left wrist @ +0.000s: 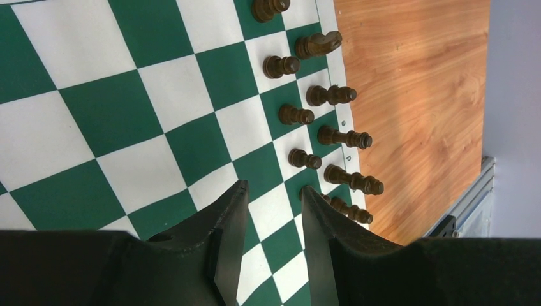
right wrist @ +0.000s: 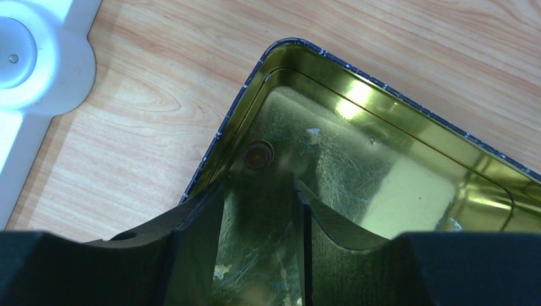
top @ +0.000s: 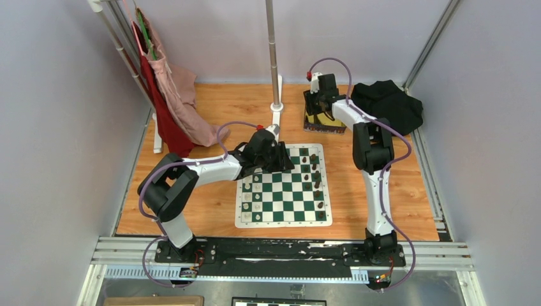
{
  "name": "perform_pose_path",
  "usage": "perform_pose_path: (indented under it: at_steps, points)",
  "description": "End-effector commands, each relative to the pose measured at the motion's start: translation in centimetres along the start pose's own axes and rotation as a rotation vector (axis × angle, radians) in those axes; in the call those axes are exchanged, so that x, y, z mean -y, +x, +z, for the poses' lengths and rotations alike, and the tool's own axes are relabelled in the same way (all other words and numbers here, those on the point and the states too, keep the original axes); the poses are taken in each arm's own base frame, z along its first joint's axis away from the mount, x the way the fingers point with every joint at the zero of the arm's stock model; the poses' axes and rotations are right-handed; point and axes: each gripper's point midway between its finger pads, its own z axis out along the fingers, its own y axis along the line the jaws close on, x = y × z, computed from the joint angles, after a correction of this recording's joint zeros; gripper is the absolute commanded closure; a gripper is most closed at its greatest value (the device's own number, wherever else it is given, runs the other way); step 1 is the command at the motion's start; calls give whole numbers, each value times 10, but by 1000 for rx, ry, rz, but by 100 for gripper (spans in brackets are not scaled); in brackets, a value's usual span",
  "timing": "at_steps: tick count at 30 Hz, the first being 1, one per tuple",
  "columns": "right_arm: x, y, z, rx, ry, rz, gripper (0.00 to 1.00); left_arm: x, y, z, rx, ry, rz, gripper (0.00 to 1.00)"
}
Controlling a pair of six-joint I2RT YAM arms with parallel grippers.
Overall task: Set up the chess pieces on the board
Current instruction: Pick up the chess piece from the storage box.
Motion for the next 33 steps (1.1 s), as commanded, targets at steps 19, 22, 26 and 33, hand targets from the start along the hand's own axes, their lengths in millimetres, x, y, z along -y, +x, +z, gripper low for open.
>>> perform_pose_path:
  at_steps: [19, 22, 26, 33]
  points:
    - [6, -32, 18, 111, -58, -45, 58, 7, -4, 14, 4, 31, 27, 59]
    - [6, -32, 20, 112, -69, -41, 61, 8, -4, 15, 1, 31, 26, 59]
    - [6, -28, 24, 100, -84, -31, 64, 8, -3, 16, -2, 32, 24, 59]
    - [5, -20, 29, 80, -100, -11, 69, 9, -4, 16, -1, 34, 23, 59]
